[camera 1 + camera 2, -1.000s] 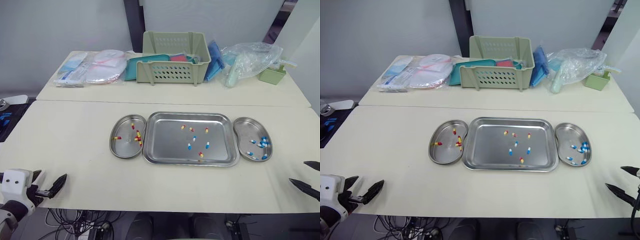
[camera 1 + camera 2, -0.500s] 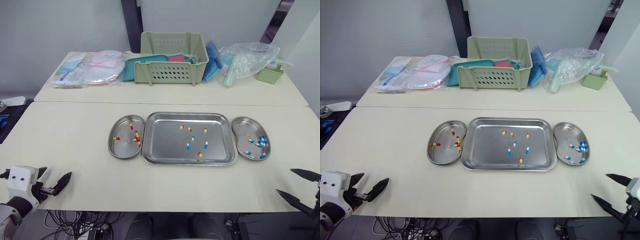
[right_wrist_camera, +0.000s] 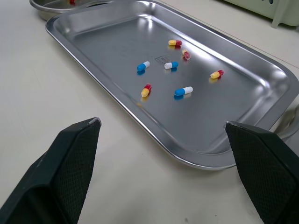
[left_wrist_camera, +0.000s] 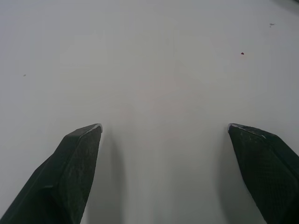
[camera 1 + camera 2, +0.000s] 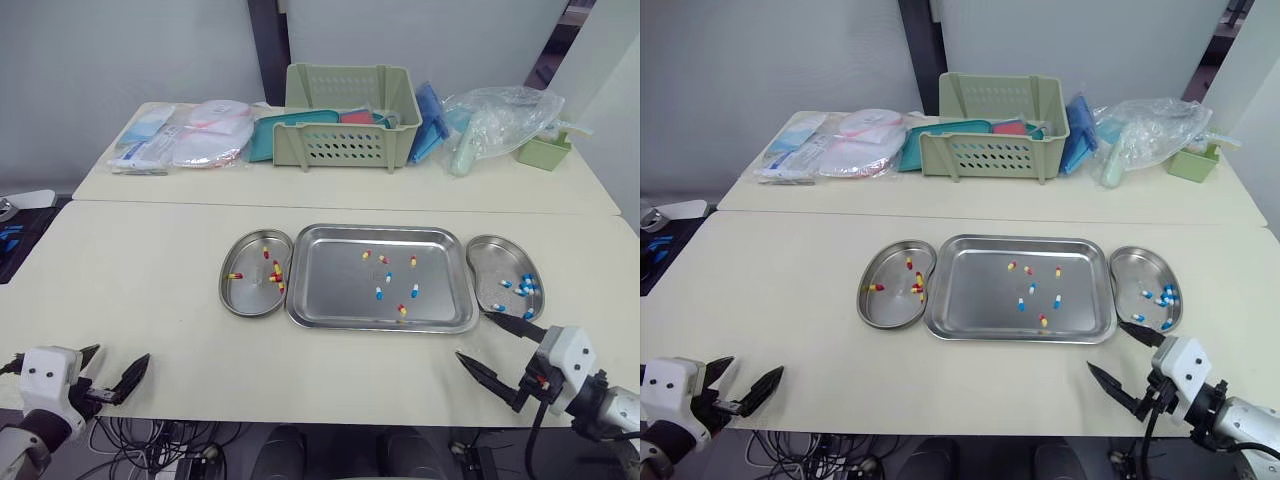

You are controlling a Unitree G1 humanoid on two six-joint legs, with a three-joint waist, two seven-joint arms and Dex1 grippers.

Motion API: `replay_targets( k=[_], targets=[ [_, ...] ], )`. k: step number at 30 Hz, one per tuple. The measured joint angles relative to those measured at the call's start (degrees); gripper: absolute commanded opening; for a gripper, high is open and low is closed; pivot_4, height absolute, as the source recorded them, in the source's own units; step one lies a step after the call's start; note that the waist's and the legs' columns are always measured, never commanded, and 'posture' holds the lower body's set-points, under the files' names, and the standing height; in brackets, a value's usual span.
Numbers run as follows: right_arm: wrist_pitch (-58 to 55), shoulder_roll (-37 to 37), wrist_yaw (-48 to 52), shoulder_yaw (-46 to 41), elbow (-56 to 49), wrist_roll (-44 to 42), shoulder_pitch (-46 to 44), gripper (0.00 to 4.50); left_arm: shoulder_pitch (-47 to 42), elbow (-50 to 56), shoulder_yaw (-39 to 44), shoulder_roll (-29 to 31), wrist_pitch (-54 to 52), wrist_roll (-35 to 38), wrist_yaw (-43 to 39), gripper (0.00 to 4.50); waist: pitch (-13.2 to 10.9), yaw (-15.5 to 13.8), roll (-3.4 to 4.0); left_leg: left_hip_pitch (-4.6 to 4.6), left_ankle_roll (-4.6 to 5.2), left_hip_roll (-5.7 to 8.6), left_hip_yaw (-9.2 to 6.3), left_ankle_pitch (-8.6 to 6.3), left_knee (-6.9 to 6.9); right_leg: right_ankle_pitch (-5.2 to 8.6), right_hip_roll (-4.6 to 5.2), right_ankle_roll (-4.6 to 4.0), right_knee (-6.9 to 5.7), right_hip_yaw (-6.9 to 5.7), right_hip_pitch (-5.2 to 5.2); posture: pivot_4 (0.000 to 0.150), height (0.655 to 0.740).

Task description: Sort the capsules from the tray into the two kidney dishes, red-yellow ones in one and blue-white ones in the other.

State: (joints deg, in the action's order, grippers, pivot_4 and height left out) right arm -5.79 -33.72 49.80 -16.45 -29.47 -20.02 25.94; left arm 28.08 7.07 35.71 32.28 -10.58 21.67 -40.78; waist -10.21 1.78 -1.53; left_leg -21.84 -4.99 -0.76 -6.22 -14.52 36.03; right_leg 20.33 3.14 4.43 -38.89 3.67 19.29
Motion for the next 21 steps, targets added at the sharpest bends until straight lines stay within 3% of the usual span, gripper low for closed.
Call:
replay_targets(
  k=[6,14,21],
  targets=[
    [0.6,-0.3,0.2,1.8,1.8,0.9,-1.5,4.50,1.3,9.6,-0.2,1.5,-0.7,3.2,-3.7,4.47,0.1,-0.1,-0.10,0.00,0.00,0.00,-0.02,0.00,0.01,0.00,0.00,0.00,-0.01,-0.03,-0.01,0.150,0.7400],
    [3.9,0.1,0.1,3.2,5.4,1.5,-2.3,4.50,-17.7,24.4,-14.0,4.6,-16.1,10.8,2.1,4.47,0.1,-0.1,-0.03,-0.01,0.00,0.02,-0.05,0.00,0.02,-0.01,-0.01,0.00,-0.02,-0.04,-0.02,0.150,0.7400],
    [6.1,1.3,-1.4,4.0,5.9,2.6,-0.7,4.50,-32.8,25.8,-29.9,0.9,-27.5,9.2,11.1,4.47,0.1,0.0,0.03,0.00,0.00,0.05,-0.04,0.01,0.07,-0.01,-0.02,0.01,-0.06,-0.02,-0.03,0.150,0.7400]
  ],
)
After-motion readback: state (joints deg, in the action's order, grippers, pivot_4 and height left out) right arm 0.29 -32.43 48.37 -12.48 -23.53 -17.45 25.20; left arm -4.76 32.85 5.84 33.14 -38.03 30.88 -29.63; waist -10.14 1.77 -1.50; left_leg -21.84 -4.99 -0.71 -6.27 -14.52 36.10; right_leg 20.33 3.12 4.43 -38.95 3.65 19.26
